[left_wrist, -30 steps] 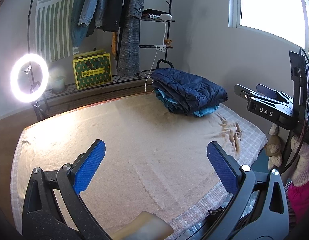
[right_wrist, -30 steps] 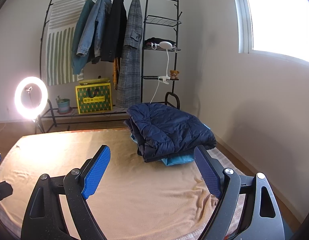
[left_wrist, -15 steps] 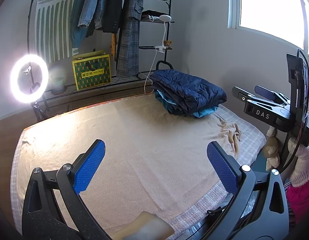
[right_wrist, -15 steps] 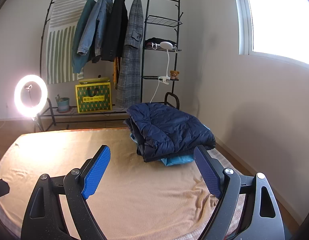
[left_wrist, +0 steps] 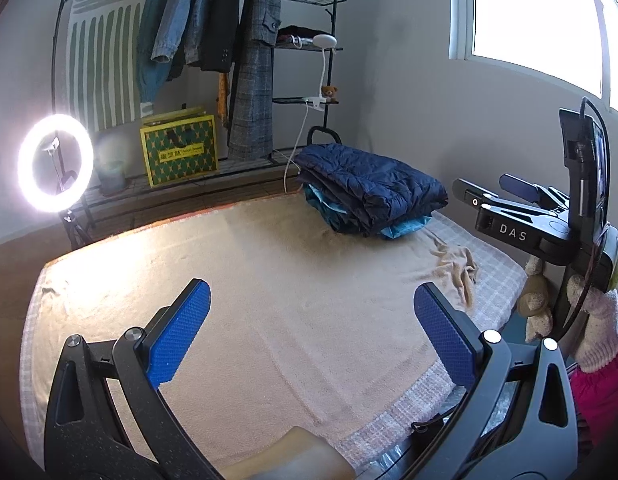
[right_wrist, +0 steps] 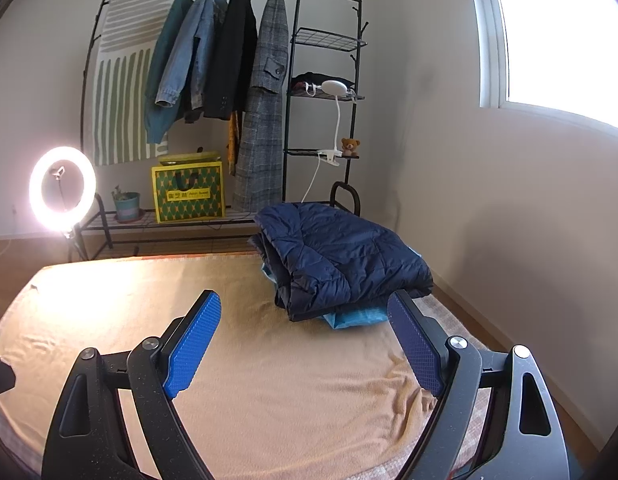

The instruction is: Fold large clothes

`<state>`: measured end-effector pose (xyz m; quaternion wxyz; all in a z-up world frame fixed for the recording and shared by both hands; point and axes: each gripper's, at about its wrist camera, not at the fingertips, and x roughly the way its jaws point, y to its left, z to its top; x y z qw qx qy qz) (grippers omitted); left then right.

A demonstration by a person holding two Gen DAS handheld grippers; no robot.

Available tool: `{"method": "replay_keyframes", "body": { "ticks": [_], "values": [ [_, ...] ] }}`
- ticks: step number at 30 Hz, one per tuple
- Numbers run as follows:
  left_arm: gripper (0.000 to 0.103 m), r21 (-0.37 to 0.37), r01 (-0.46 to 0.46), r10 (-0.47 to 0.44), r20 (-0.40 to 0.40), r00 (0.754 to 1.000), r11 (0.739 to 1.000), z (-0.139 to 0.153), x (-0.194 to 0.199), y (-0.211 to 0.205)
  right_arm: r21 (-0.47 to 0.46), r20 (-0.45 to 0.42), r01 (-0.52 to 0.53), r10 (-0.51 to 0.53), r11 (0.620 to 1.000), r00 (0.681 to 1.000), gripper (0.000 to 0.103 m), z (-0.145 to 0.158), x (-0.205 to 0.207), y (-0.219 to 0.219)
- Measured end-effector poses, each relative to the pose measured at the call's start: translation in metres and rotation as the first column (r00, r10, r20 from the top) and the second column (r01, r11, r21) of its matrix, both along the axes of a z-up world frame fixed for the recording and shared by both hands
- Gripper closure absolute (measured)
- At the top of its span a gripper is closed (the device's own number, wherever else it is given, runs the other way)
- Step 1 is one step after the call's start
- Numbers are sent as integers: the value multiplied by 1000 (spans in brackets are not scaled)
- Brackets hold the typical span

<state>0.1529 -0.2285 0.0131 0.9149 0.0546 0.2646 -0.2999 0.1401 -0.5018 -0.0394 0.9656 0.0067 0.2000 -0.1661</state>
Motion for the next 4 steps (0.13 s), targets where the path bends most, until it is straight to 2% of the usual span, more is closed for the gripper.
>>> {"method": "replay_keyframes", "body": {
  "ticks": [4],
  "values": [
    [0,1,-12,12,-2,1000,1000,0,-1,0,-3,-1,-3,3,1000,1000,17,0,1,-1]
  ]
}}
